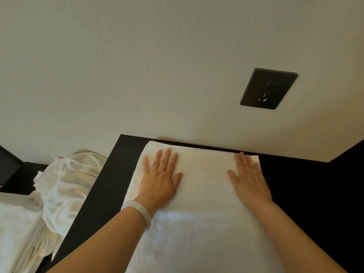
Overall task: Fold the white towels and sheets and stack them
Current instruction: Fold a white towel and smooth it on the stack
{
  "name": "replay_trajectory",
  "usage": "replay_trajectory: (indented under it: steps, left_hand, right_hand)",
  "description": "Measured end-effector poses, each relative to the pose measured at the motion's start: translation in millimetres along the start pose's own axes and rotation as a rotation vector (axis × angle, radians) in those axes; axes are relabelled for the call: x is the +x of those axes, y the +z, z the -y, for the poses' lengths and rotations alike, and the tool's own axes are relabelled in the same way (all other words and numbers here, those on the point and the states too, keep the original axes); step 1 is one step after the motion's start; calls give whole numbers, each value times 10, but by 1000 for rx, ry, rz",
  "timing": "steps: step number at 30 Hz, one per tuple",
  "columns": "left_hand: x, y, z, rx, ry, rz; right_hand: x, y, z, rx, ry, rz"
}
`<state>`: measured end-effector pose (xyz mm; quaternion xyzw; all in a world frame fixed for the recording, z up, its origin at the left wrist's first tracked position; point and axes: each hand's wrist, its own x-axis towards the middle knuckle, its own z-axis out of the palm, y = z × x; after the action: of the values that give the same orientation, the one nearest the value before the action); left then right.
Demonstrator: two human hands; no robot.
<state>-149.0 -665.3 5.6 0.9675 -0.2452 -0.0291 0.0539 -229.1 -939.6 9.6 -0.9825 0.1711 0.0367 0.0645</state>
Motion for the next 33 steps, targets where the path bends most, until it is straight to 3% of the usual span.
replay_trajectory:
  steps: [5,10,13,16,18,21,23,25,29,33]
  left_hand:
    - [-7,-15,-3,11,1,18]
    - [-107,-64,-55,-29,17,5]
    - [-450,17,-50,14,74,-4]
    - [-619,-27,85,59,-37,20]
    - [-642,-121,8,73,-69,7]
    - [-837,-140,-425,-10,73,-42]
    - [-1067,-31,-624,-46,185,-18]
    - [-1227,33,-570,-50,166,2]
    - [-1367,3,-157,-7,29,-31]
    - [-1590,-28,202,27,-122,17]
  right_hand:
    - [-99,-164,97,-120,219,-48]
    - [-708,185,731,1,-200,-43]
    - [-829,139,325,-69,23,-91]
    - [-945,-65,-60,-78,337,-66]
    - [-1005,-173,-22,-107,395,-94]
    - [-1122,-170,534,47,109,-231]
    - [-1249,-18,943,89,-118,-180]
    - [-1379,138,1067,48,-181,-77]
    - [-1592,219,487,-12,-65,-91]
    - [-1980,138,-193,-87,266,-57]
